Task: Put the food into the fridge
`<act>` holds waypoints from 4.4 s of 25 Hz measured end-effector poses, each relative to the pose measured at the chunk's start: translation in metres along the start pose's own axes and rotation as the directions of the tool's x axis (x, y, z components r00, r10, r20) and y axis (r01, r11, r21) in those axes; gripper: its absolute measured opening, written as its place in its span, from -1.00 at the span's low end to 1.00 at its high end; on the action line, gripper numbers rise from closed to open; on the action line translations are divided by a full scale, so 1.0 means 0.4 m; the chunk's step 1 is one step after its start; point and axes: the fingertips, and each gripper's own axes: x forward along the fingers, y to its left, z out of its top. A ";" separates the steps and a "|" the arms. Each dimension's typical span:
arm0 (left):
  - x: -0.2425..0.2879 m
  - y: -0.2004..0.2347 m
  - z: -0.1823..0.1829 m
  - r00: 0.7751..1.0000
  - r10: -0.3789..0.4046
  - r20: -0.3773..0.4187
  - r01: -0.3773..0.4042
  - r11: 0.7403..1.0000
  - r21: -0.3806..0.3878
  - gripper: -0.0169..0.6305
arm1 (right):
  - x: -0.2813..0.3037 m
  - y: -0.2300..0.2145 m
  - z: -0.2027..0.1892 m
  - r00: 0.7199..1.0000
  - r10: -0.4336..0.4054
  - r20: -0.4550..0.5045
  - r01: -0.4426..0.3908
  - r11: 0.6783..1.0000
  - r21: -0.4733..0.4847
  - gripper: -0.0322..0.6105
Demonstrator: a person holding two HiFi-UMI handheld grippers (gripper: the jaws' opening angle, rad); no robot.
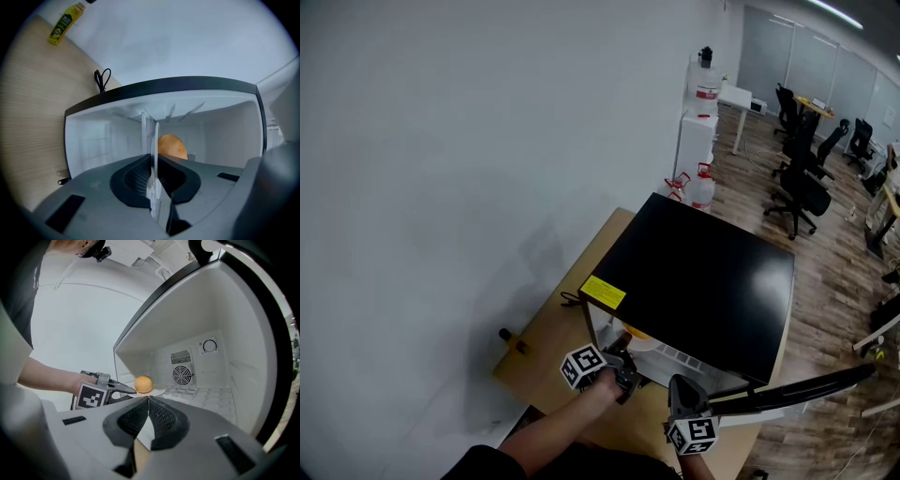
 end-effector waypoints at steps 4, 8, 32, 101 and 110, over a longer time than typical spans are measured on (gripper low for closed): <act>0.011 -0.006 -0.005 1.000 -0.005 0.002 0.005 1.000 0.011 -0.85 | -0.002 0.007 0.001 1.000 0.007 0.004 -0.007 1.000 -0.004 -0.71; 0.029 -0.021 0.014 1.000 -0.010 0.019 0.009 1.000 0.025 -0.85 | -0.012 0.002 0.004 1.000 -0.002 0.003 0.002 1.000 -0.011 -0.71; 0.110 -0.063 0.040 0.995 0.087 -0.047 -0.086 0.996 0.028 -0.84 | -0.067 -0.025 0.012 0.999 -0.032 0.016 0.032 0.999 -0.028 -0.71; -0.255 -0.199 -0.067 0.996 -0.083 -0.020 0.064 0.575 0.815 -0.22 | -0.193 0.113 0.063 0.992 -0.104 0.071 0.108 0.992 -0.060 -0.71; -0.557 -0.256 -0.139 0.983 -0.181 -0.029 0.092 0.349 0.933 -0.22 | -0.320 0.256 0.064 0.985 -0.142 0.095 0.148 0.988 -0.054 -0.71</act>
